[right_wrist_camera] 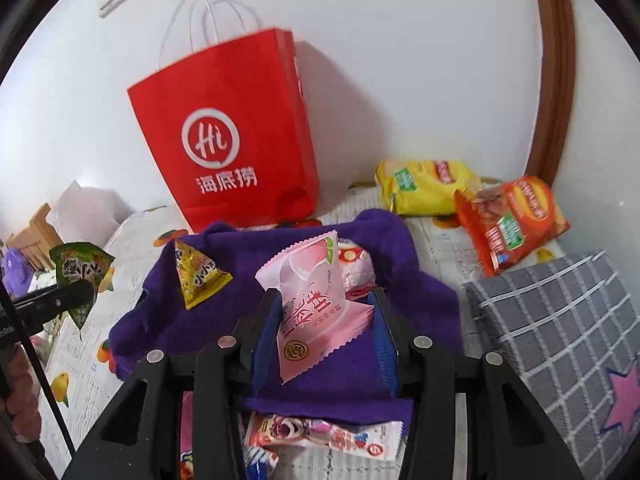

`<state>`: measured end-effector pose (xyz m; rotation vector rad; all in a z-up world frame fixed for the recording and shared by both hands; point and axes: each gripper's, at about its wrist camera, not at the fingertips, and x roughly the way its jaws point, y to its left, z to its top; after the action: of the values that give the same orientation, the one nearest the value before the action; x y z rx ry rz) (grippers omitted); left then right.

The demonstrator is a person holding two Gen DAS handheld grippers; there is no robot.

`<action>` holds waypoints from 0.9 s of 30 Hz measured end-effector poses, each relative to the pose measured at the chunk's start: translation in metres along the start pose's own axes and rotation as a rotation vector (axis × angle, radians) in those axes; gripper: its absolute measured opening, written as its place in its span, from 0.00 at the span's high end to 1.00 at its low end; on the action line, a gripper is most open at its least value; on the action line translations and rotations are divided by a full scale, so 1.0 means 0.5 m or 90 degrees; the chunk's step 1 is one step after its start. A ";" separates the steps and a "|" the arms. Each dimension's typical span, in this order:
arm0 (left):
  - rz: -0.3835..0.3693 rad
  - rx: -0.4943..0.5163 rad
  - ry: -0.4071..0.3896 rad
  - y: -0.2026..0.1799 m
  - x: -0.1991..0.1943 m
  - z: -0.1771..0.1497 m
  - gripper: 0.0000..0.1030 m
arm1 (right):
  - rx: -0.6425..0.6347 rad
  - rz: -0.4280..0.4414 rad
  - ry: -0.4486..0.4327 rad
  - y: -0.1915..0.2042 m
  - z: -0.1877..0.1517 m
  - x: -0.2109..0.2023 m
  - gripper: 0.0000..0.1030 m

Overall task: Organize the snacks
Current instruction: 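Carry the green packet onto the purple towel while the right tool carries the pink candy there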

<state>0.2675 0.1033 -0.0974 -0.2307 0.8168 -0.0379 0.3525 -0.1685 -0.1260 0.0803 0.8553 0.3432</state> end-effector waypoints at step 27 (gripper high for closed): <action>-0.004 -0.032 0.056 -0.026 0.169 -0.042 0.52 | 0.025 0.020 0.047 -0.051 -0.054 0.131 0.60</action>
<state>0.3108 0.0762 -0.1689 -0.2802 0.9055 -0.0342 0.3787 -0.1728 -0.1964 0.1187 0.9355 0.3613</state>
